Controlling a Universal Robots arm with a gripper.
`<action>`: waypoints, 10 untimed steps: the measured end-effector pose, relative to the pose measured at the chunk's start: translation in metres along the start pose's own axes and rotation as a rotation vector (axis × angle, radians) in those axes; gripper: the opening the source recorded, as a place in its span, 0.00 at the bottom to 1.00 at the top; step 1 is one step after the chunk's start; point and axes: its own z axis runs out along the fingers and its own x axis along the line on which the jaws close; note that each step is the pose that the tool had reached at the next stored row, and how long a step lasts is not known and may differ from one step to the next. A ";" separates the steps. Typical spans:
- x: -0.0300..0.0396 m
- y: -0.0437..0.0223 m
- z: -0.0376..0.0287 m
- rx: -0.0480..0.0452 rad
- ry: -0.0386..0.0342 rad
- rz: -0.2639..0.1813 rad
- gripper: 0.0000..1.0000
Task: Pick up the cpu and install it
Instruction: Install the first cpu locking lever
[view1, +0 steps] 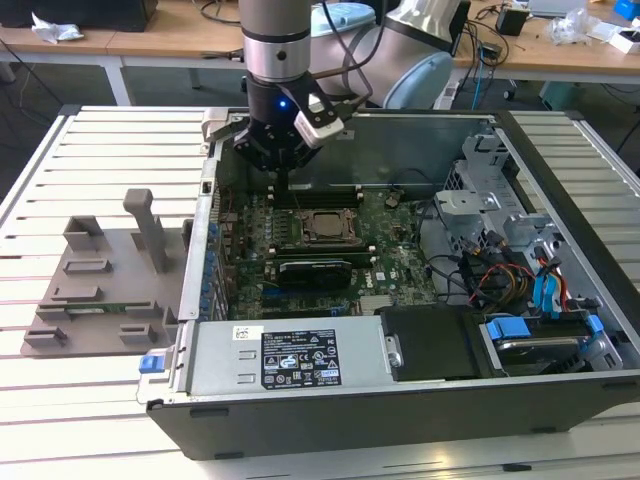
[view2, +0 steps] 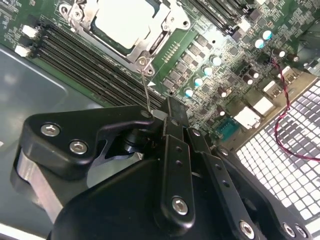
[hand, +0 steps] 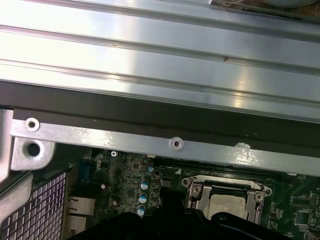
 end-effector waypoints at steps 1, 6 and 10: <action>-0.0007 -0.0001 0.0000 0.0001 0.0001 0.000 0.11; -0.0053 -0.0007 0.0001 0.0000 0.0001 0.000 0.11; -0.0097 -0.0013 0.0002 0.0000 0.0001 0.000 0.11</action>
